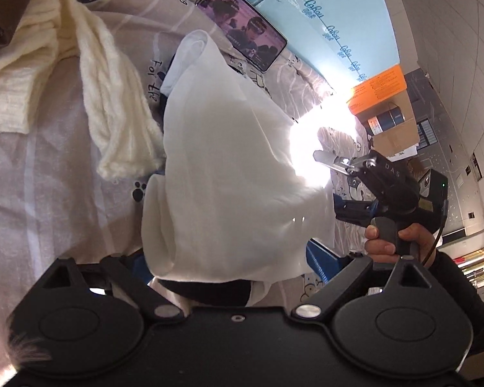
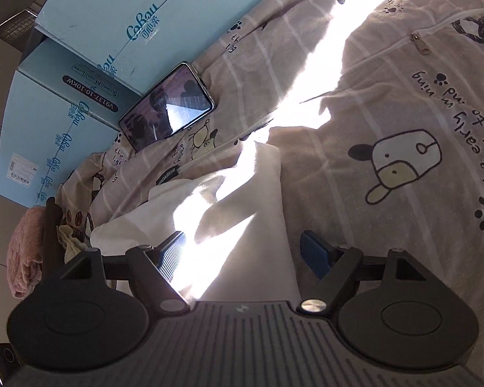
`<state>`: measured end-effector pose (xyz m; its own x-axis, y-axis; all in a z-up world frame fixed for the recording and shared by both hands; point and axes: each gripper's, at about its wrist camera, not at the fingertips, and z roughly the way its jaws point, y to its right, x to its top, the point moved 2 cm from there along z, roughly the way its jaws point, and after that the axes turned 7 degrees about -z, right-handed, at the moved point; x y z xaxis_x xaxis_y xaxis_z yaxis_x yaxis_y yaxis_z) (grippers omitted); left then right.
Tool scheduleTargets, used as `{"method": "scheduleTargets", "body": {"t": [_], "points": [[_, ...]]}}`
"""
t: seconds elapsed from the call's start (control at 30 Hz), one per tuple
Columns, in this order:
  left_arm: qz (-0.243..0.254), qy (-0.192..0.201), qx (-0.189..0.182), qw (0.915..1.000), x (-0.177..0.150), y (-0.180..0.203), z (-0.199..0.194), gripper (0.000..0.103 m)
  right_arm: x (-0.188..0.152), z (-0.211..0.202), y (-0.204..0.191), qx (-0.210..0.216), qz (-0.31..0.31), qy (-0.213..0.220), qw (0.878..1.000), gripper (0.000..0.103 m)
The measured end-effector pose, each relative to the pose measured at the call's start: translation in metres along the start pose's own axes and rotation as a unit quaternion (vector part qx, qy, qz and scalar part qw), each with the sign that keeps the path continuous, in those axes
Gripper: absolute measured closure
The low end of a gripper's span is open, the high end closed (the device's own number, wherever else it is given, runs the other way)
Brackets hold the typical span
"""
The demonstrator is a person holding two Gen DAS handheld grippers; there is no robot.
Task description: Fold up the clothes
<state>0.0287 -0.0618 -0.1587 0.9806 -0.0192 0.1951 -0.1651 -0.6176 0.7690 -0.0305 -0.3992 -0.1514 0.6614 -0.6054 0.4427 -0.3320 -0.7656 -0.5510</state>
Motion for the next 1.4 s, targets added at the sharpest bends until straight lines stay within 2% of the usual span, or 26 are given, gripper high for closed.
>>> {"method": "scheduleTargets", "body": {"t": [0.13, 0.23, 0.3, 0.33, 0.4, 0.43, 0.47, 0.53, 0.6, 0.67, 0.83, 0.97, 1.07, 1.2, 1.4], "points": [[-0.06, 0.011, -0.025, 0.9978, 0.011, -0.004, 0.01, 0.005, 0.008, 0.01, -0.005, 0.001, -0.018, 0.003, 1.0, 0.026], [-0.058, 0.015, -0.009, 0.9982, 0.011, 0.003, 0.013, 0.005, 0.011, 0.017, -0.012, -0.002, -0.033, 0.003, 0.999, 0.024], [-0.03, 0.017, 0.026, 0.9991, 0.009, 0.013, 0.015, 0.017, 0.011, 0.02, -0.017, -0.008, -0.047, 0.002, 0.999, 0.03], [-0.013, 0.017, 0.048, 0.9986, 0.007, 0.017, 0.015, 0.021, 0.01, 0.02, -0.021, -0.014, -0.056, 0.001, 0.998, 0.038], [0.017, 0.018, 0.082, 0.9963, 0.005, 0.024, 0.015, 0.039, 0.008, 0.019, -0.026, -0.024, -0.073, 0.001, 0.997, 0.051], [0.031, 0.018, 0.095, 0.9948, 0.004, 0.027, 0.016, 0.042, 0.006, 0.017, -0.028, -0.027, -0.079, 0.004, 0.996, 0.059], [0.039, 0.016, 0.103, 0.9937, 0.004, 0.028, 0.017, 0.049, 0.005, 0.013, -0.029, -0.025, -0.081, 0.011, 0.996, 0.071], [0.037, 0.015, 0.11, 0.9931, 0.006, 0.022, 0.014, 0.056, 0.004, 0.006, -0.033, -0.011, -0.087, 0.019, 0.996, 0.084], [0.03, 0.018, 0.116, 0.9927, 0.007, 0.018, 0.009, 0.072, 0.002, -0.002, -0.038, 0.004, -0.094, 0.025, 0.995, 0.088], [0.034, 0.023, 0.114, 0.9926, 0.005, 0.022, 0.002, 0.077, 0.002, -0.01, -0.043, 0.02, -0.1, 0.032, 0.994, 0.089], [0.073, 0.026, 0.087, 0.9932, -0.001, 0.055, -0.007, 0.08, 0.014, -0.04, -0.044, 0.07, -0.077, 0.061, 0.993, 0.09], [0.103, 0.024, 0.058, 0.9927, 0.001, 0.085, 0.005, 0.08, 0.026, -0.065, -0.039, 0.066, -0.081, 0.087, 0.991, 0.09], [0.126, 0.018, 0.031, 0.9914, 0.006, 0.109, 0.026, 0.08, 0.036, -0.087, -0.025, 0.046, -0.085, 0.116, 0.989, 0.09], [0.171, 0.001, -0.02, 0.985, 0.011, 0.154, 0.063, 0.08, 0.053, -0.125, 0.004, -0.002, -0.089, 0.163, 0.983, 0.09], [0.224, -0.023, -0.093, 0.97, 0.015, 0.227, 0.139, 0.08, 0.083, -0.19, 0.06, -0.107, -0.1, 0.237, 0.96, 0.091]]}}
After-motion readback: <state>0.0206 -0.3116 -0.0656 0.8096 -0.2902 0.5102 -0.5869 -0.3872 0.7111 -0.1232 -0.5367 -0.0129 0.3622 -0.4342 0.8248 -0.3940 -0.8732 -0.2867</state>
